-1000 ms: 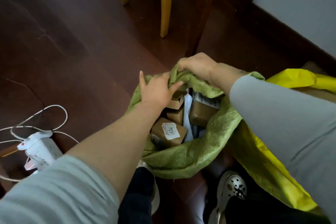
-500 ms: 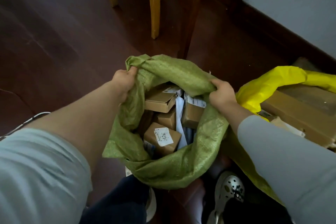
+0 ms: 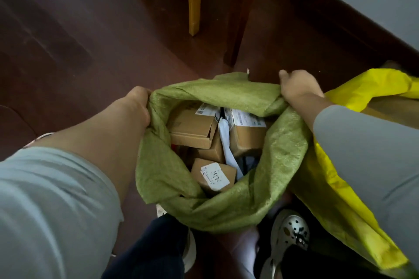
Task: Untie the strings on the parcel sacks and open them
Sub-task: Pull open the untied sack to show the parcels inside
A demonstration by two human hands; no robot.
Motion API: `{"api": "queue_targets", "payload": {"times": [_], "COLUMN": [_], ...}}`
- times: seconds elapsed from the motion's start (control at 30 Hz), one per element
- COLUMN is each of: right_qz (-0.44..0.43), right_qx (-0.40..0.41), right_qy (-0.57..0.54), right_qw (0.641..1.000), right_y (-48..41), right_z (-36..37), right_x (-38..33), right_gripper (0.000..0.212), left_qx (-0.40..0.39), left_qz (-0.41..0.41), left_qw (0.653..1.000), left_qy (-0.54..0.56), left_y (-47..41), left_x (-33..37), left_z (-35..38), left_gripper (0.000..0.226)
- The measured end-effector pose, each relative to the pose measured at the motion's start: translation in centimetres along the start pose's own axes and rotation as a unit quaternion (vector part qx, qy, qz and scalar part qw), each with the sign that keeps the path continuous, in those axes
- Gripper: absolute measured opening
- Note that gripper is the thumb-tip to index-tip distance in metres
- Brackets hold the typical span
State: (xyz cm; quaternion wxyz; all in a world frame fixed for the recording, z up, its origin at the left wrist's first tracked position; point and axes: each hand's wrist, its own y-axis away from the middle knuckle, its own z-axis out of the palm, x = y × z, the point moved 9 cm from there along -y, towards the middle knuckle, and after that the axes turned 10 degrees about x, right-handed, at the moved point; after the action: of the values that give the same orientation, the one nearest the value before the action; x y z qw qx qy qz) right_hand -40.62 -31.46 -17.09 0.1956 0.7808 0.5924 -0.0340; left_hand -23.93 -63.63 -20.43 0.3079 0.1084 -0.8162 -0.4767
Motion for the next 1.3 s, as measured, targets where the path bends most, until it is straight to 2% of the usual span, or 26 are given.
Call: {"api": "queue_targets", "payload": {"times": [0.03,0.1,0.17,0.23,0.33,0.4,0.43,0.53,0.57,0.63,0.7,0.8,0.83,0.9,0.93,1.0,1.1,1.17,1.23,1.3], "right_qz": [-0.038,-0.113,-0.194,-0.255,-0.276,-0.274,-0.268,-0.224,-0.197,-0.157,-0.185,-0.290,-0.316,-0.363,-0.379,-0.375,-0.253,-0.184,-0.220,-0.319], "right_qx": [0.002,0.030,0.092,0.112,0.036,-0.026,-0.054,-0.137,-0.162,-0.191,-0.166,-0.014,0.024,0.039,0.022,-0.032,-0.067,-0.071,-0.049,-0.035], "right_qy": [0.010,0.057,0.096,0.106,0.150,0.179,0.188,0.241,0.254,0.272,0.294,0.251,0.226,0.217,0.227,0.294,0.433,0.448,0.433,0.373], "right_qw": [0.999,0.991,0.972,0.954,0.949,0.945,0.943,0.934,0.933,0.930,0.923,0.924,0.921,0.905,0.897,0.878,0.862,0.872,0.873,0.871], "right_y": [0.7,2.6,5.6,9.0,13.3,15.9,16.9,18.4,18.5,18.6,18.4,17.4,17.1,16.3,15.8,14.2,10.4,9.4,10.3,13.3], "right_z": [0.0,-0.3,-1.6,-2.4,-0.8,0.9,1.6,2.9,2.9,2.3,1.5,-1.0,-1.7,-1.8,-1.3,0.1,-0.4,-1.6,-1.8,-1.0], "right_x": [-0.7,-2.1,-3.5,-4.3,-3.4,-2.2,-1.3,2.1,3.4,4.9,4.0,-0.4,-1.7,-3.5,-4.0,-3.6,-0.6,0.7,-0.1,-2.0], "right_gripper": [0.049,0.052,0.062,0.070,0.088,0.102,0.107,0.111,0.108,0.097,0.076,0.041,0.038,0.039,0.042,0.055,0.088,0.092,0.089,0.077], "left_qx": [0.026,0.139,0.237,0.271,0.245,0.208,0.191,0.160,0.153,0.136,0.135,0.165,0.160,0.115,0.088,0.046,0.023,0.011,-0.007,-0.024], "left_qz": [0.016,0.096,0.202,0.283,0.369,0.384,0.354,0.211,0.190,0.196,0.230,0.358,0.408,0.470,0.475,0.433,0.342,0.328,0.344,0.367], "left_qw": [0.999,0.983,0.939,0.888,0.809,0.762,0.772,0.855,0.861,0.846,0.813,0.738,0.707,0.652,0.632,0.602,0.570,0.563,0.572,0.578], "left_qy": [-0.016,-0.067,-0.149,-0.239,-0.387,-0.477,-0.493,-0.446,-0.445,-0.476,-0.518,-0.547,-0.556,-0.583,-0.605,-0.669,-0.747,-0.759,-0.745,-0.729], "left_y": [-0.2,-0.1,1.6,4.7,8.1,9.1,9.0,7.5,7.3,7.3,7.7,9.6,10.4,11.1,10.9,9.6,7.8,7.8,8.6,9.7], "left_x": [0.2,1.4,2.7,2.5,-0.4,-3.4,-5.0,-9.0,-9.6,-9.6,-8.5,-5.0,-4.0,-3.2,-3.3,-4.3,-5.9,-6.3,-6.7,-7.1], "left_z": [-0.5,-2.7,-4.5,-4.8,-3.0,-1.8,-2.0,-4.0,-4.6,-4.9,-4.8,-3.0,-1.9,0.5,1.4,1.9,0.6,0.4,1.3,2.6], "left_gripper": [0.028,0.055,0.072,0.082,0.095,0.095,0.095,0.095,0.096,0.100,0.108,0.110,0.110,0.110,0.114,0.130,0.144,0.144,0.144,0.143]}}
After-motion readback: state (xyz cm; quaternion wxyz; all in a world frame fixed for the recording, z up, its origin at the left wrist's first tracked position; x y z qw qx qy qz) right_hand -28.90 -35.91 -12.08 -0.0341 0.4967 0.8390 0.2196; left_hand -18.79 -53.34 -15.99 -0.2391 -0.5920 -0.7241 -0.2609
